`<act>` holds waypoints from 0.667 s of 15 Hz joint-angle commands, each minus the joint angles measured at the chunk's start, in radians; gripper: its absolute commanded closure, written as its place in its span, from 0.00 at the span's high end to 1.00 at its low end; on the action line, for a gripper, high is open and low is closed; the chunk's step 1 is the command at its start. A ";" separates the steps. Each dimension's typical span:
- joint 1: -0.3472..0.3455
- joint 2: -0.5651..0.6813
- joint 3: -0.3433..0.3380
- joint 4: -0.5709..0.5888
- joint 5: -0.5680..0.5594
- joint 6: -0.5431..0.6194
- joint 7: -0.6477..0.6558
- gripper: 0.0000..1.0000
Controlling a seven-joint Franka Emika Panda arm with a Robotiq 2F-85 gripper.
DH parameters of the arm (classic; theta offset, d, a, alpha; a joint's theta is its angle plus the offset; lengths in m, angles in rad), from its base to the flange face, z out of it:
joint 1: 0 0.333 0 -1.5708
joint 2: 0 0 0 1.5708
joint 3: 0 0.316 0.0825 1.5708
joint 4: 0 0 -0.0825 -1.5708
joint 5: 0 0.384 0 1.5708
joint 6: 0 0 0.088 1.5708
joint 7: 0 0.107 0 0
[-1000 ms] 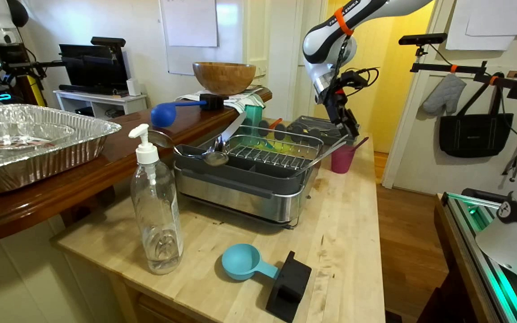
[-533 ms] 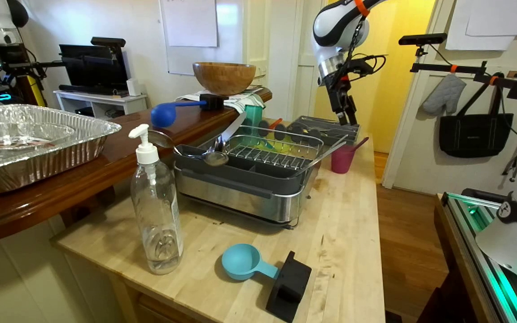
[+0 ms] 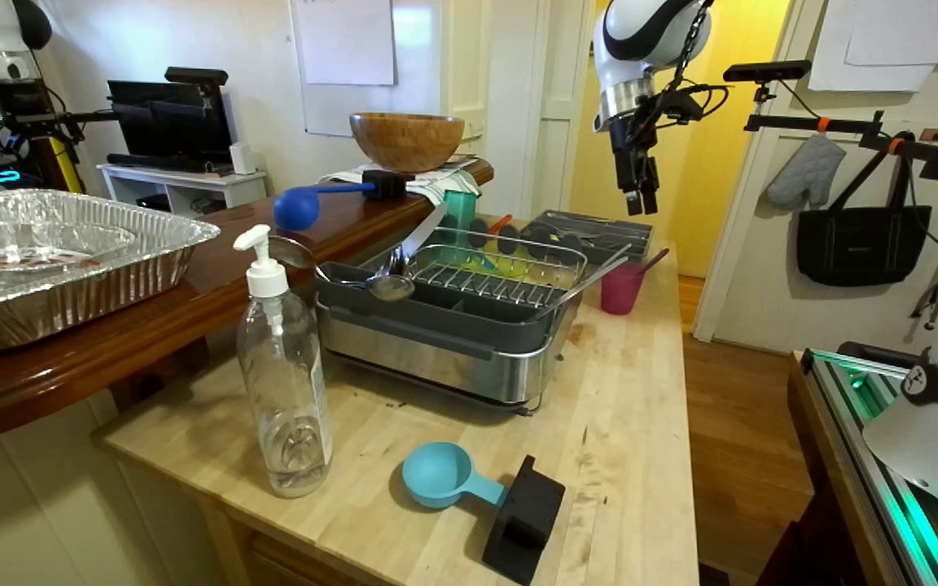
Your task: Put the spatula inside the cup
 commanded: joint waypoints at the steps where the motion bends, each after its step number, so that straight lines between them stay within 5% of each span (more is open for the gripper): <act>1: 0.017 -0.110 -0.008 -0.119 -0.032 0.090 0.035 1.00; 10: 0.020 -0.159 -0.017 -0.156 -0.023 0.126 0.040 1.00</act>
